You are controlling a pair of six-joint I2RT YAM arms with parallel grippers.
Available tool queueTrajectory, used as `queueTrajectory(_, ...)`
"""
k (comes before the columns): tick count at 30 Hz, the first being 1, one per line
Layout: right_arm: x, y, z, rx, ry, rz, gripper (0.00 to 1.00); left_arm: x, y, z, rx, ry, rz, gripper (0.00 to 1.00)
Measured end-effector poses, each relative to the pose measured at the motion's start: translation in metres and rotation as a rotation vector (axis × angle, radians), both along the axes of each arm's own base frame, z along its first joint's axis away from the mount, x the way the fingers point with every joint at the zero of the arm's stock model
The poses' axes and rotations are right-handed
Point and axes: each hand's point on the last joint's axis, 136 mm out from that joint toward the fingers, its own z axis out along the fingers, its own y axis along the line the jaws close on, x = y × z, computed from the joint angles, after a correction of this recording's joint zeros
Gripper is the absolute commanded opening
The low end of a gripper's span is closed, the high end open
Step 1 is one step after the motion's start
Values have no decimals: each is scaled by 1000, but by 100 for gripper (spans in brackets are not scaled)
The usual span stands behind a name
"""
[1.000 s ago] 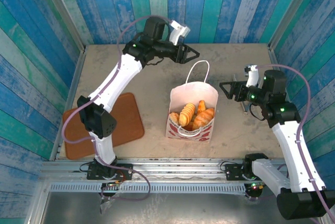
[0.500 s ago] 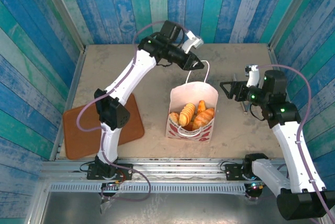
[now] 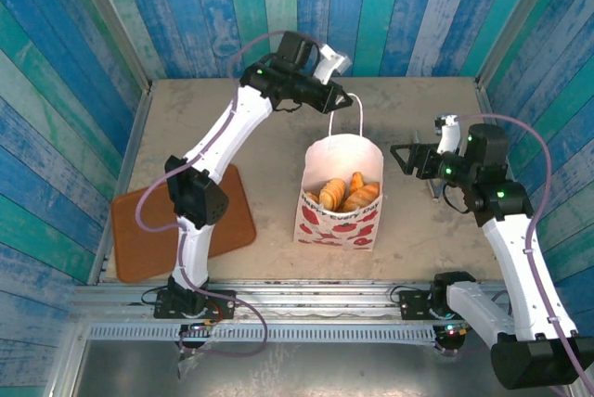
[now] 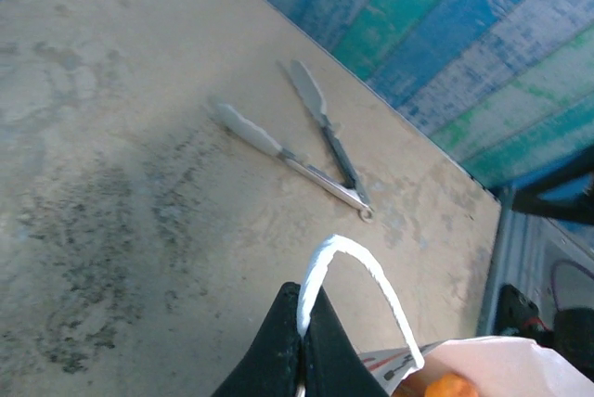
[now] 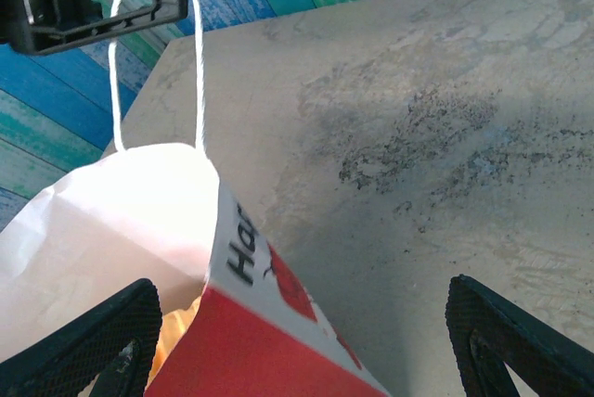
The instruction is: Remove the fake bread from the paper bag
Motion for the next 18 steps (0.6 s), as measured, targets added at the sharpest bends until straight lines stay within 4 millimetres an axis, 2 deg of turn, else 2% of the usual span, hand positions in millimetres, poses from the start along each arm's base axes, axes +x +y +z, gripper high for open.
queueTrajectory(3, 0, 0, 0, 2, 1, -1, 83, 20, 14, -1, -3, -10, 70, 0)
queueTrajectory(11, 0, 0, -5, 9, 17, -5, 83, 64, 49, 12, -34, -66, 215, 0)
queueTrajectory(18, 2, 1, -4, 24, 16, -5, 83, 101, 93, 18, -30, -104, 374, 0)
